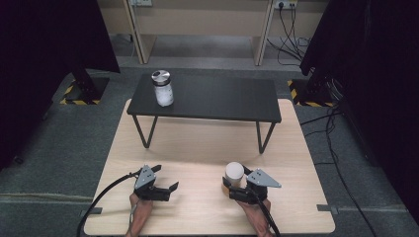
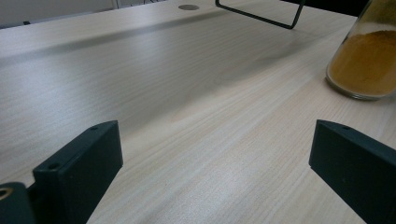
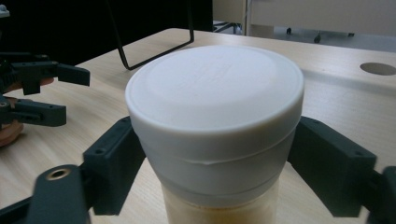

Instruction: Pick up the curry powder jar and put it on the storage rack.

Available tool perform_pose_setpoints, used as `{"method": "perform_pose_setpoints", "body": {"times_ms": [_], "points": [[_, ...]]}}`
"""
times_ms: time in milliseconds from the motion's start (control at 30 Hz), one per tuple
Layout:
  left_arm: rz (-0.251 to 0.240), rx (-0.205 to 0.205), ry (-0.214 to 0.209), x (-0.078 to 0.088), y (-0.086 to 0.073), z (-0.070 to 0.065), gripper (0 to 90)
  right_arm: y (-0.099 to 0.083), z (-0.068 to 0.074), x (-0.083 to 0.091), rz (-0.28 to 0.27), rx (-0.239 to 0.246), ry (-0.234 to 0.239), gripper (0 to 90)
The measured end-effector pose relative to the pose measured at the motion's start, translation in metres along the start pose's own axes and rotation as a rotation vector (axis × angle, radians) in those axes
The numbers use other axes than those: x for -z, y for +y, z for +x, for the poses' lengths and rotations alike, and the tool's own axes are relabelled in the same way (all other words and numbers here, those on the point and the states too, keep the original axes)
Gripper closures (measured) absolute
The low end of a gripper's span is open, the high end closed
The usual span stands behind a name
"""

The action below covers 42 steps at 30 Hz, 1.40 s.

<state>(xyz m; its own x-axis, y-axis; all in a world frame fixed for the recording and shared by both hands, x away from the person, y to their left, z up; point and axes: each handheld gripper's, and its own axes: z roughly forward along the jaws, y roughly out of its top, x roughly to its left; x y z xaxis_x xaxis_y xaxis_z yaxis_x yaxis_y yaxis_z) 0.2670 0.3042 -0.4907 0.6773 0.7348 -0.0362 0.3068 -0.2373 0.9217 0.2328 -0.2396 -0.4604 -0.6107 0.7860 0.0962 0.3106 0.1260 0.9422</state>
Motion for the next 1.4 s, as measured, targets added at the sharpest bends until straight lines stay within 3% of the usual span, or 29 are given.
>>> {"method": "perform_pose_setpoints", "body": {"times_ms": [300, 867, 1067, 1367, 1400], "points": [[0.0, 0.001, 0.0, 0.0, 0.0, 0.0, 2.0, -0.002, 0.002, -0.003, -0.001, 0.014, 0.0, 32.1], [0.002, 0.002, -0.002, 0.0, 0.0, 0.001, 2.0, -0.001, 0.019, -0.003, -0.007, 0.086, -0.068, 34.7], [0.003, 0.003, -0.002, 0.0, 0.001, 0.001, 2.0, 0.005, 0.018, 0.003, -0.029, 0.073, -0.054, 34.7], [0.005, 0.004, -0.002, 0.0, 0.001, 0.001, 2.1, 0.051, 0.019, 0.016, -0.042, 0.082, -0.018, 34.7], [0.005, 0.005, -0.002, 0.0, 0.001, 0.001, 2.1, 0.063, 0.019, 0.018, -0.044, 0.078, -0.004, 34.7]]}}
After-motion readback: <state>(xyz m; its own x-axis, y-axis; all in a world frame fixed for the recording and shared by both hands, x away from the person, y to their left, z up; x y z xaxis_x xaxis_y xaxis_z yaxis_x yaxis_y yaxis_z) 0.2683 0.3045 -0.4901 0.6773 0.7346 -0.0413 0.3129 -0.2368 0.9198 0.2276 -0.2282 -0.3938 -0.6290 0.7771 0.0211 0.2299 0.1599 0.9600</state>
